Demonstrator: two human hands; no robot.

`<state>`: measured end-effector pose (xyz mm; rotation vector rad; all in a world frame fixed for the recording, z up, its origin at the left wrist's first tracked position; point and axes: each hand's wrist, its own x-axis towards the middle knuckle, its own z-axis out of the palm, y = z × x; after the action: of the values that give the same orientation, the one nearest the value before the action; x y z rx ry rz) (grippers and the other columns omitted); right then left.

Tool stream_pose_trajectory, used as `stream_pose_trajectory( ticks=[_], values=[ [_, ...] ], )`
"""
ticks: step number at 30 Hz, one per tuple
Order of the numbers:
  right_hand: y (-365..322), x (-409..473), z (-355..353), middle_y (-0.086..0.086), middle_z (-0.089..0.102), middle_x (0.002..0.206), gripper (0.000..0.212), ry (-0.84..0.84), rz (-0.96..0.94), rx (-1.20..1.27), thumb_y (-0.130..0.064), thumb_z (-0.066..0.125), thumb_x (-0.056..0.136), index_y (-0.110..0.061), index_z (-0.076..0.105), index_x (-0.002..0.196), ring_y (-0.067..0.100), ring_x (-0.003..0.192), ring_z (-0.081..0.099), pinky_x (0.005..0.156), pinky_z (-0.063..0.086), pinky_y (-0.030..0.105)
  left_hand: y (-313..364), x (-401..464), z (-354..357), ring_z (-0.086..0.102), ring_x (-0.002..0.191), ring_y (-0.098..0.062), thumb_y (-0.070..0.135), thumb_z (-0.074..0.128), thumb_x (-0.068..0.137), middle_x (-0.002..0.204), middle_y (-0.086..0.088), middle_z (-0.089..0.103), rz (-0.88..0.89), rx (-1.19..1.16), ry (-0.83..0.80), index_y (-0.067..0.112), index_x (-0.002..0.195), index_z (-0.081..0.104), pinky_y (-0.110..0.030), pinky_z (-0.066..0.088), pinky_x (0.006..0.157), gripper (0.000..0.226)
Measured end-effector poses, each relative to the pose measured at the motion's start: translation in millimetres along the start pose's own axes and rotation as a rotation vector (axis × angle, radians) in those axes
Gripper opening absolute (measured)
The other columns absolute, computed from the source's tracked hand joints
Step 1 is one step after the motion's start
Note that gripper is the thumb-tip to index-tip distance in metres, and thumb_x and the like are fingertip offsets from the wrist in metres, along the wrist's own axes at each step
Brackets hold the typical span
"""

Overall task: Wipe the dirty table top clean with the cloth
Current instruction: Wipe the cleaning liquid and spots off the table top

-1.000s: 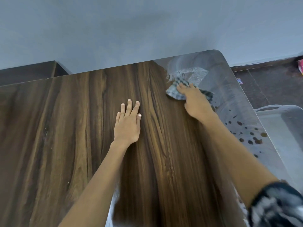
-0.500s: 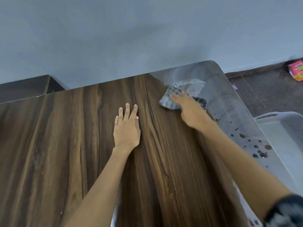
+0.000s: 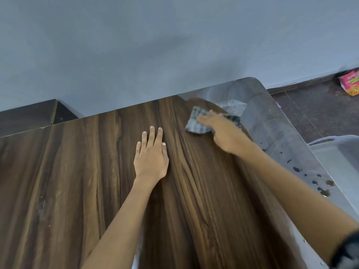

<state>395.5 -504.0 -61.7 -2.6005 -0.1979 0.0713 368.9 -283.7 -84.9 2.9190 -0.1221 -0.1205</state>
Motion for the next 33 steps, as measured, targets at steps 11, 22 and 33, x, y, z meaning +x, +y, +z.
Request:
stream_pose_trajectory(
  ticks=[11, 22, 33],
  values=[
    [-47, 47, 27, 0.003, 0.017, 0.156, 0.068, -0.129, -0.113, -0.04, 0.007, 0.044, 0.087, -0.031, 0.031, 0.142, 0.027, 0.142, 0.019, 0.116, 0.022, 0.045, 12, 5, 8, 0.01, 0.144, -0.019, 0.025, 0.023, 0.1, 0.155, 0.0, 0.017, -0.078, -0.052, 0.157, 0.019, 0.146, 0.022, -0.035, 0.009, 0.116, 0.047],
    [3, 108, -1, 0.011, 0.031, 0.149, 0.056, 0.043, 0.127, -0.057, -0.001, 0.04, 0.091, -0.021, 0.032, 0.143, 0.031, 0.136, 0.03, 0.11, 0.031, 0.042, 15, 7, 8, 0.01, 0.144, -0.023, 0.026, 0.023, 0.099, 0.155, -0.002, 0.017, -0.082, 0.025, 0.139, 0.018, 0.146, 0.021, -0.036, 0.009, 0.116, 0.048],
    [54, 47, -24, 0.001, 0.025, 0.153, 0.067, -0.033, 0.019, -0.016, 0.008, 0.041, 0.087, -0.029, 0.033, 0.142, 0.021, 0.143, 0.019, 0.117, 0.019, 0.039, 18, 6, 4, 0.015, 0.143, -0.026, 0.026, 0.026, 0.099, 0.154, -0.006, 0.021, -0.07, 0.095, 0.111, 0.016, 0.145, 0.023, -0.038, 0.014, 0.116, 0.048]
  ],
)
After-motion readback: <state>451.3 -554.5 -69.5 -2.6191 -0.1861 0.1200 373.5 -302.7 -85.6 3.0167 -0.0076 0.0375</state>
